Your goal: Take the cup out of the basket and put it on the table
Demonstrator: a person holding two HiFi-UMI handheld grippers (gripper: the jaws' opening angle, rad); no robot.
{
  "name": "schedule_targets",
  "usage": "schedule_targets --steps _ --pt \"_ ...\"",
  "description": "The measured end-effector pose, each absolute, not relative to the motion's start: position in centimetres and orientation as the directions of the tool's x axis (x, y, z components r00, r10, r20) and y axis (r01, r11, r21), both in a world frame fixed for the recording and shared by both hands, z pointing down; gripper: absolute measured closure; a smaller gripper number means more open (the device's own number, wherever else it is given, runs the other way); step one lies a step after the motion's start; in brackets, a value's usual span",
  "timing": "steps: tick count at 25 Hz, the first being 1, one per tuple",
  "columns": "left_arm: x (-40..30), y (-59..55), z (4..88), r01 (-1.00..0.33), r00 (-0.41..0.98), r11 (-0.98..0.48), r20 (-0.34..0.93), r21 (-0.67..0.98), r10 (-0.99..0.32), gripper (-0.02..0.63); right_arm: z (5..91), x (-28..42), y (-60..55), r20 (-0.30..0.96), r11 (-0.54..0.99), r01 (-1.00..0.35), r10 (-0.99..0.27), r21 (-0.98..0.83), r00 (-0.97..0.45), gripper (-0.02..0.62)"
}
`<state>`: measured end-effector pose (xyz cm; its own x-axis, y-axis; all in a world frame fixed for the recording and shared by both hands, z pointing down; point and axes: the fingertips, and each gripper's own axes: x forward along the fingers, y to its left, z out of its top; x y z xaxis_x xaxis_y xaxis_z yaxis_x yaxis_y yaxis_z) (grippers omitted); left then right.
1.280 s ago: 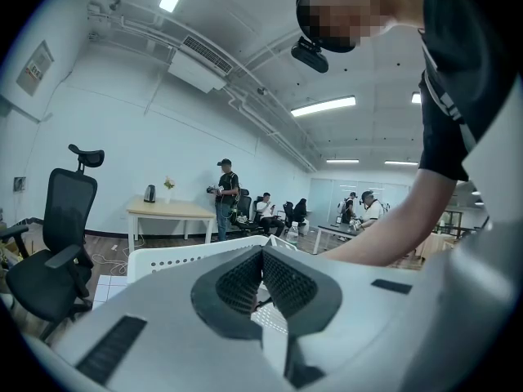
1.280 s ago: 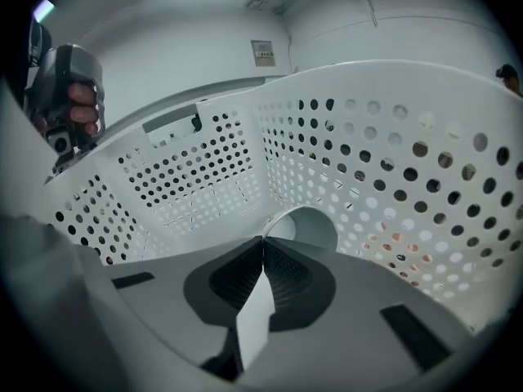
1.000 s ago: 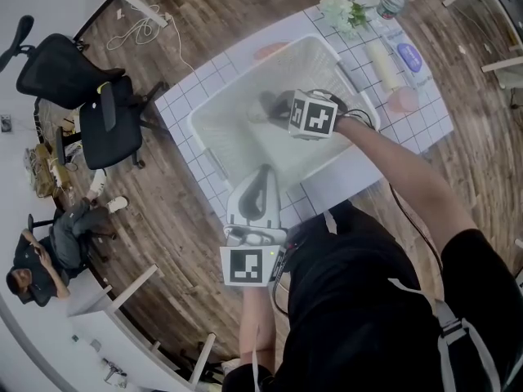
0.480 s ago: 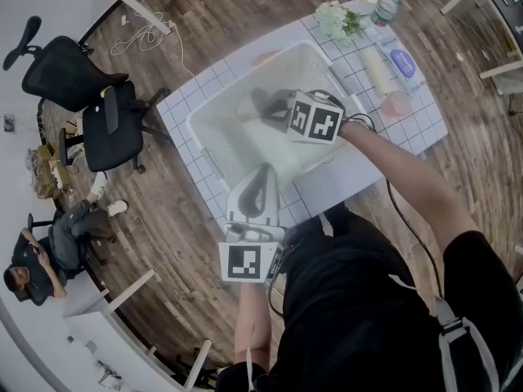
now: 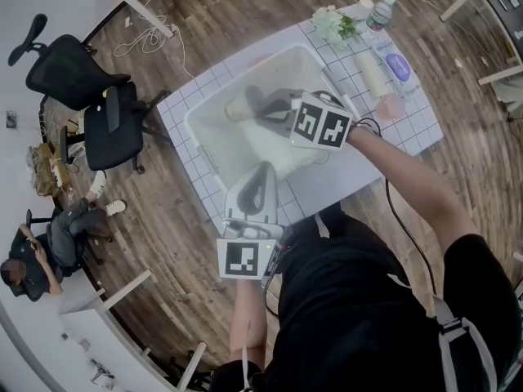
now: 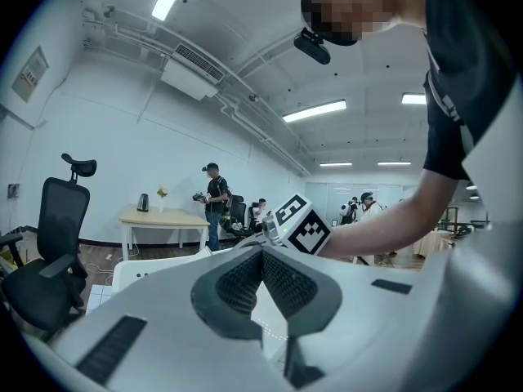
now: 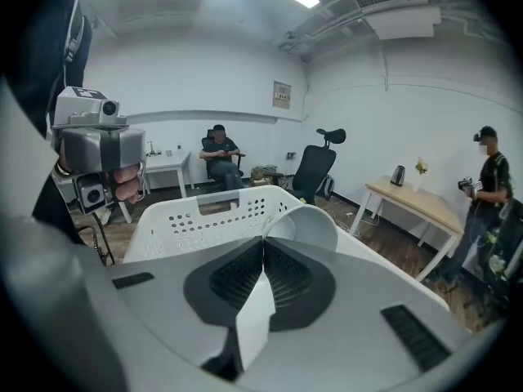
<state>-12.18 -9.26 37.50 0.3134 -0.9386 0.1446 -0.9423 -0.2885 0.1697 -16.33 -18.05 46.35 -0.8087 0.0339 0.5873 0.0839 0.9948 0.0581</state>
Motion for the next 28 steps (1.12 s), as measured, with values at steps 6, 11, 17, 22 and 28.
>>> schedule_targets --steps 6,11,17,22,28 --pt "-11.7 -8.8 36.7 -0.948 0.302 -0.281 0.138 0.152 -0.943 0.597 44.1 -15.1 -17.2 0.552 0.994 0.070 0.015 0.079 -0.834 0.574" --pt "-11.5 -8.4 36.3 -0.953 0.289 -0.270 0.134 0.140 -0.948 0.597 42.1 -14.0 -15.9 0.507 0.995 0.057 0.008 0.082 -0.862 0.574" --pt "-11.1 -8.4 35.8 -0.957 0.275 -0.260 0.126 0.125 -0.953 0.597 40.4 -12.3 -14.4 0.452 0.997 0.037 0.000 0.073 -0.892 0.574" --pt "-11.0 -8.0 35.5 -0.964 0.255 -0.241 0.127 0.114 -0.958 0.597 39.8 -10.7 -13.2 0.414 0.999 -0.003 -0.017 0.034 -0.910 0.574" --pt "-10.4 -7.7 35.4 -0.967 0.244 -0.230 0.128 0.112 -0.961 0.597 38.9 -8.5 -11.7 0.369 0.998 -0.055 -0.045 -0.016 -0.928 0.574"
